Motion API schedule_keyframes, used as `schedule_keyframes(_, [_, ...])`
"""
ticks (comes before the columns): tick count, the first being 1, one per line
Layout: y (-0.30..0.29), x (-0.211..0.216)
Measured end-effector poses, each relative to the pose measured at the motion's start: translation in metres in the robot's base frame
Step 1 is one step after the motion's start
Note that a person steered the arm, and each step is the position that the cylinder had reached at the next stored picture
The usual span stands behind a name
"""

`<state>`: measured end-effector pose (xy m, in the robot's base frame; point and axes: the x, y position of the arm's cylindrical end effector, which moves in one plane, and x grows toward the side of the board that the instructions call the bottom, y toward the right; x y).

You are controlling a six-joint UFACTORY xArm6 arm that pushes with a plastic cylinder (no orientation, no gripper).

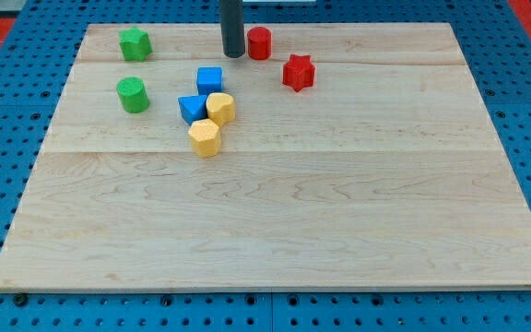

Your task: Push the red star to the right of the yellow heart

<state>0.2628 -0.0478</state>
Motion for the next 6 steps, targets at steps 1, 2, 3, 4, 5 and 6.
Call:
schedule_keyframes(1, [0.038,0.011])
schedule_keyframes(2, [0.095,0.011])
schedule_keyframes(3, [0.117,0.032])
schedule_keyframes(4, [0.103,0.072])
schedule_keyframes(5, [0.078,0.107])
schedule_keyframes(6, [0.056,0.173])
